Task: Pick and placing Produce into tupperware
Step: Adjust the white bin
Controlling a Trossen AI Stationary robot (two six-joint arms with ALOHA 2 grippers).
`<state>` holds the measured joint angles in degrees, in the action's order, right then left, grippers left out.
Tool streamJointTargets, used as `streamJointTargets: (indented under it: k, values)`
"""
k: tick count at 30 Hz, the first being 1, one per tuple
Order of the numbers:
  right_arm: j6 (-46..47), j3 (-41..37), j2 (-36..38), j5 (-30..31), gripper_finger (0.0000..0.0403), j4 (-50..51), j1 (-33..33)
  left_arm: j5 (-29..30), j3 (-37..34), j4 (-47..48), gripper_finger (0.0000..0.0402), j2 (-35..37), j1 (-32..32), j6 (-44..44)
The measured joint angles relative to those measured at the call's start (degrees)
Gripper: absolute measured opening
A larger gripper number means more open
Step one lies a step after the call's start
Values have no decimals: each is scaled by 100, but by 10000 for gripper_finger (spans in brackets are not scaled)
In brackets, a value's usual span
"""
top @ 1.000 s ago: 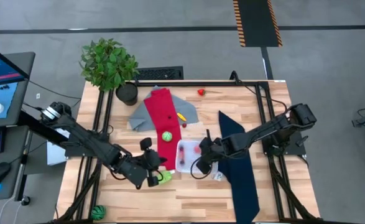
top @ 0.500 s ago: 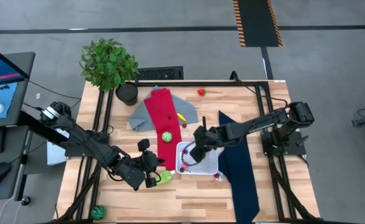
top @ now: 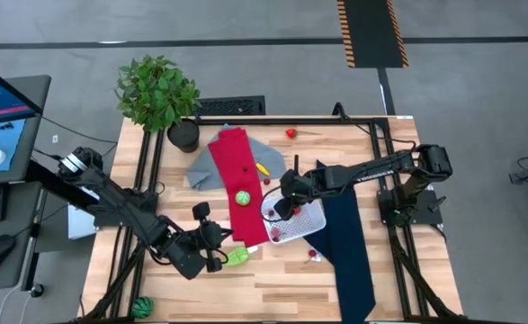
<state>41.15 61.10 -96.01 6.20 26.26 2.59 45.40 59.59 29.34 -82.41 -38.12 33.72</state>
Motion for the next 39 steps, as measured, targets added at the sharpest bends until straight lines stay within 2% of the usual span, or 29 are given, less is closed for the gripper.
streamJointTargets:
  k: [4,9,13,17,23,30,39]
  values:
    - [-81,-7,168,108,32,105,41,199,0,0,0,-2,-104,-33]
    - [-251,249,321,69,10,177,79,221,0,-17,0,-4,-124,-12]
    - [-72,615,304,-98,26,414,336,227,0,23,0,-4,-121,16]
    - [131,682,82,-323,10,575,554,201,0,37,0,-4,-123,35]
    - [336,684,-339,-375,9,484,689,269,0,315,0,-4,-181,153]
    - [76,757,-914,-748,10,-279,588,311,0,514,0,-7,-180,275]
    - [-547,1544,-1494,-745,10,-239,396,341,0,649,0,-7,-180,392]
